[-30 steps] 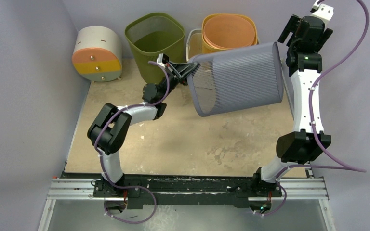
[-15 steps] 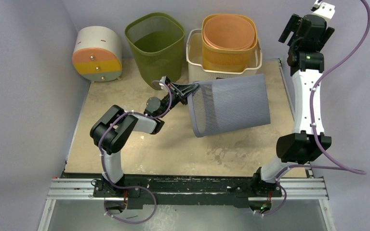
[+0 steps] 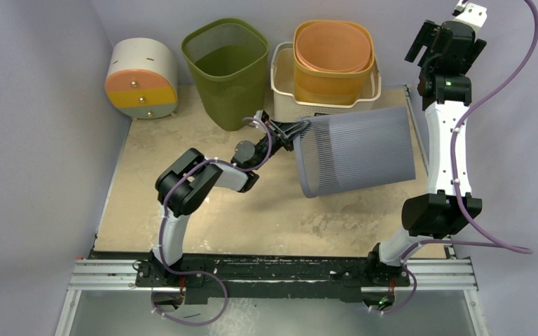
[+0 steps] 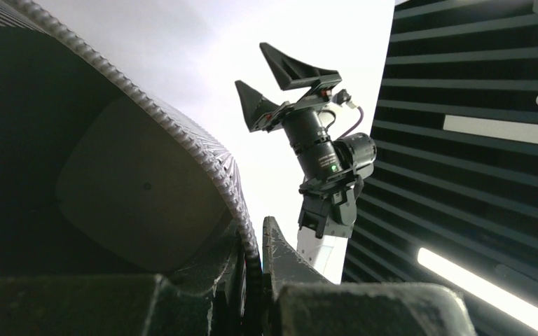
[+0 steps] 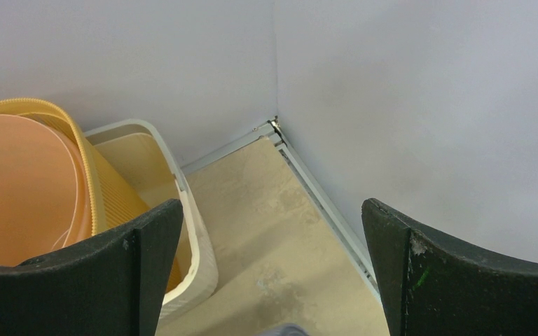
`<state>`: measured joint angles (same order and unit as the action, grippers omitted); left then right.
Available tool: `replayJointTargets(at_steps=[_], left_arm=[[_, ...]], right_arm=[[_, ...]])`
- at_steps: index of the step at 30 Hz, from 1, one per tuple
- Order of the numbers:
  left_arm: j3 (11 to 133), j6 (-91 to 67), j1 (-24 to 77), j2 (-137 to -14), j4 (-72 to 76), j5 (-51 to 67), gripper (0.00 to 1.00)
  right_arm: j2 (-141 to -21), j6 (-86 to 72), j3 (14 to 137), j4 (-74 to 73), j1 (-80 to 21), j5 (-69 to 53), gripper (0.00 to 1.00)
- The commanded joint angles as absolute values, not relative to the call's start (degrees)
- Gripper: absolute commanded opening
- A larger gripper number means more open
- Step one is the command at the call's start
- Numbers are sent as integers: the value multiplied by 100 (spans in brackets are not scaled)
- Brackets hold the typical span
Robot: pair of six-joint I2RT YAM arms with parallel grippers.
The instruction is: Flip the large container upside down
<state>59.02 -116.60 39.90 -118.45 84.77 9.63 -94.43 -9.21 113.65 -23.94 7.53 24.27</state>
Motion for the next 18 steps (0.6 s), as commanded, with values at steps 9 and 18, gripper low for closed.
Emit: replayJointTargets(at_steps=[9,18], left_arm=[[5888,-12513,3667,-12393,9888,1128,0],[5619,-12481,3030,-12601,9888,1967,0]], right_arm=[[-9195,-854,11340,-2190,773,2324,100],[-9332,-947,11270,-2209,773,2179,100]])
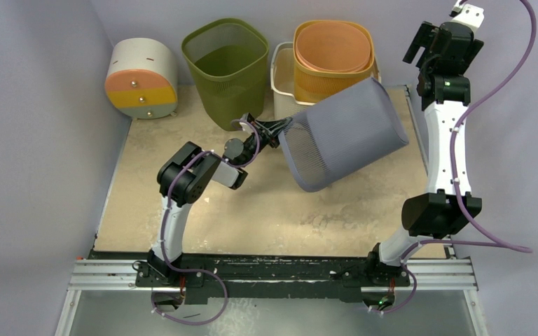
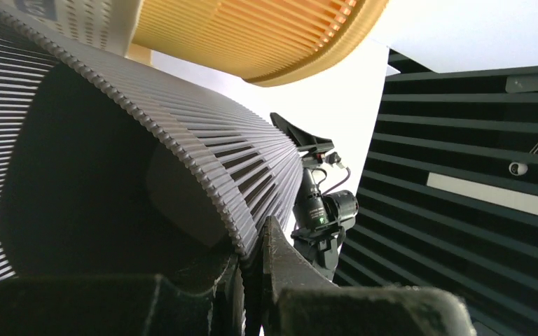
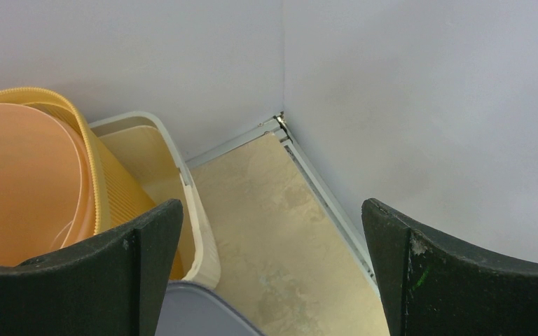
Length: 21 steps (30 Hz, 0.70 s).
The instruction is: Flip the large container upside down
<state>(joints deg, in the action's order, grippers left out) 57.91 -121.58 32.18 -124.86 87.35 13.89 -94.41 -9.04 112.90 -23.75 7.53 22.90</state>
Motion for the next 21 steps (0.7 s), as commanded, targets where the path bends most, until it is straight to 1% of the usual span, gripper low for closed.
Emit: replayJointTargets(at_steps=[1,4,7,10,15,17,21], left_arm=[[5620,-12493,2986,-12630,9883,2093,0],[5662,-12515,2843,-12691,9888,2425,0],[5718,-12524,2692,-12742,9879,2748,6],[5579,-12469,2531,-12775,9874,3006,14],[5278,-12348,2346,-12818,9878,3226,35],[5237,-12310,2308,-12819,9878,3279,37],[5181,-12266,2243,-12844,9879,3387,39]], right_arm=[[-9346,-963,11268,-2212,776,2168,100],[-9385,-1006,11252,-2222,773,2104,100],[-9411,-1038,11226,-2215,774,2045,100],[-9421,-1054,11180,-2207,773,2007,100],[-9414,-1078,11078,-2184,773,1980,100],[-9413,-1093,11051,-2181,773,1946,100],[-9420,-1115,11013,-2168,773,1909,100]])
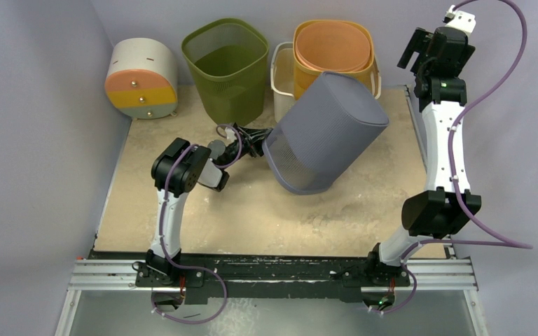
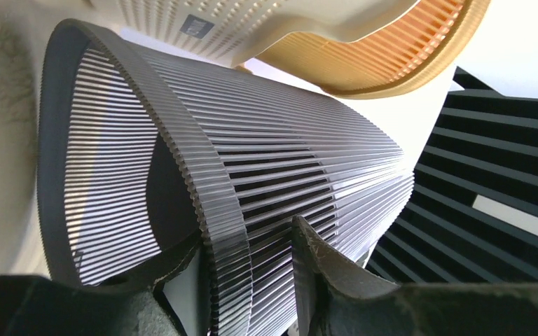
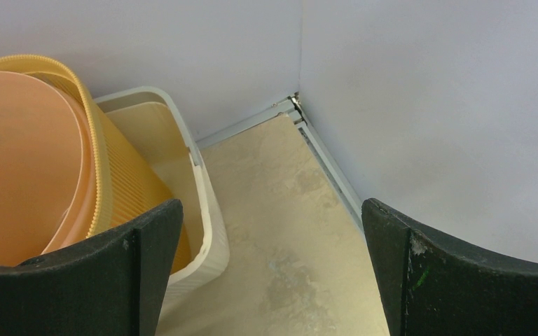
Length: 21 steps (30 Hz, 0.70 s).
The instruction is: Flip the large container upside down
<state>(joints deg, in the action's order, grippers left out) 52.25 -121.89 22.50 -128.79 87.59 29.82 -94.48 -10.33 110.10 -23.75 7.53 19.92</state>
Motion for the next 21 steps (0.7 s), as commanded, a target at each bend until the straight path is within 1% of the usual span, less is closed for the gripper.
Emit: replayJointTargets(at_steps=[1,21], left_arm=[[5161,-12257,2219,-12860,9875,3414,39],[4577,-11738,1596,-13288,9751,4529,42]], right_arm=[[-9414,-1123,11005,-2166,773,1901,100],[-9282,-1165,10908,-2142,773,1884,100]])
